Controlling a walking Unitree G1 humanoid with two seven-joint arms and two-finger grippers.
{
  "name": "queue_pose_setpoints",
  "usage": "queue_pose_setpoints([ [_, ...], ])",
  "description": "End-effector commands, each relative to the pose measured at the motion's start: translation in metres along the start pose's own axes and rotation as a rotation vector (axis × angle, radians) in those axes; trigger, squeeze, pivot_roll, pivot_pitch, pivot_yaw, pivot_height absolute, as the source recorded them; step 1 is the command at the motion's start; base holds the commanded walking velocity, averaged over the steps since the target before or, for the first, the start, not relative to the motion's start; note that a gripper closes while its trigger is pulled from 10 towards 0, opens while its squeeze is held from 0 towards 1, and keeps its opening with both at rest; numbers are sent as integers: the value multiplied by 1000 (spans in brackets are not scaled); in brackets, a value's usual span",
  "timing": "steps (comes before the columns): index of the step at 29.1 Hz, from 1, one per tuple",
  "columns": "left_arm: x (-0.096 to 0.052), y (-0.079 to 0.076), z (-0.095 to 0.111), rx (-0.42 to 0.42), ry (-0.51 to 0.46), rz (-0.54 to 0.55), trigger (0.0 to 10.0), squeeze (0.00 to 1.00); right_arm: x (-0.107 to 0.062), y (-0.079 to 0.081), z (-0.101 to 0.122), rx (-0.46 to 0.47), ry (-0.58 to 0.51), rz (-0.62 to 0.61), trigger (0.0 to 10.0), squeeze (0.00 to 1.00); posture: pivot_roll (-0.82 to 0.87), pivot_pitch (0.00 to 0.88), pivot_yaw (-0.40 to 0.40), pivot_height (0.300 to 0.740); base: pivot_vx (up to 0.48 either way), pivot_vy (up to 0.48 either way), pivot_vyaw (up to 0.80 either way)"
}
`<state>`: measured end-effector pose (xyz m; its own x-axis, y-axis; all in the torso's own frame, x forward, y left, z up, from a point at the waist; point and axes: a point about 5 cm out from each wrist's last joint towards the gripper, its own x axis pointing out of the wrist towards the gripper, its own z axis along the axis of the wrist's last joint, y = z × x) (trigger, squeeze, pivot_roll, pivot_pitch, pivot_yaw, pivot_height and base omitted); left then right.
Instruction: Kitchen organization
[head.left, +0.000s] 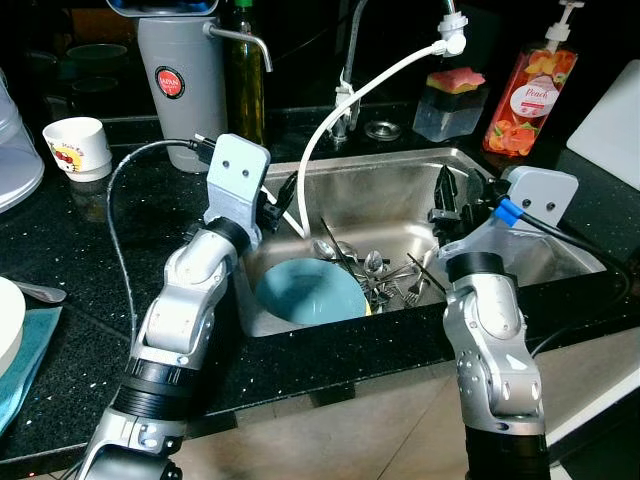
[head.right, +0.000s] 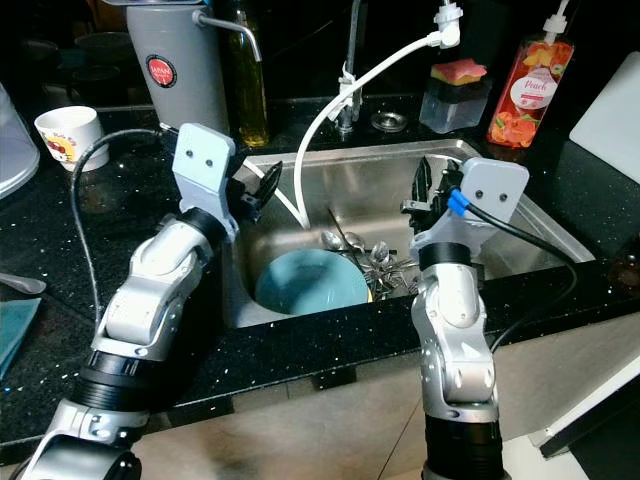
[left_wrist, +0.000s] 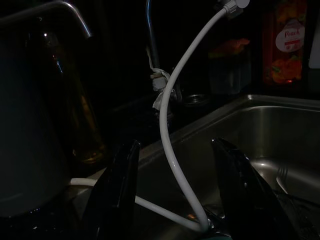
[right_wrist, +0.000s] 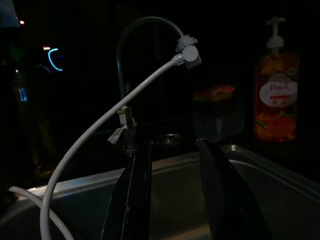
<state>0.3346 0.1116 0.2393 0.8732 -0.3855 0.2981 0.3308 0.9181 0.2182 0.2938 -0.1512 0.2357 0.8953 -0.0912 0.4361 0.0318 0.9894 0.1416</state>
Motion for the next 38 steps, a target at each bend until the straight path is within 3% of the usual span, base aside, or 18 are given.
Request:
queue_pose_setpoints([
  [1,-4,3,2,21,-6,21,10000,0,-4,-1,-3,8,19,-5,10000,0,135,0,-20,740,0,0,0],
  [5,-9,2,3,42,-19,12,10000,0,-6,-1,-5,10,29,0,10000,0,141,0,-21,740,0,0,0],
  [12,-31,2,3,40,5,26,10000,0,-10,-1,-6,-3,42,18,10000,0,142,0,-36,740,0,0,0],
  [18,-18,5,5,76,-12,44,10000,0,-4,2,-6,-2,40,41,10000,0,147,0,-39,740,0,0,0],
  [38,-16,13,8,48,1,107,10000,0,-4,5,-8,27,49,33,10000,0,161,0,-47,740,0,0,0],
])
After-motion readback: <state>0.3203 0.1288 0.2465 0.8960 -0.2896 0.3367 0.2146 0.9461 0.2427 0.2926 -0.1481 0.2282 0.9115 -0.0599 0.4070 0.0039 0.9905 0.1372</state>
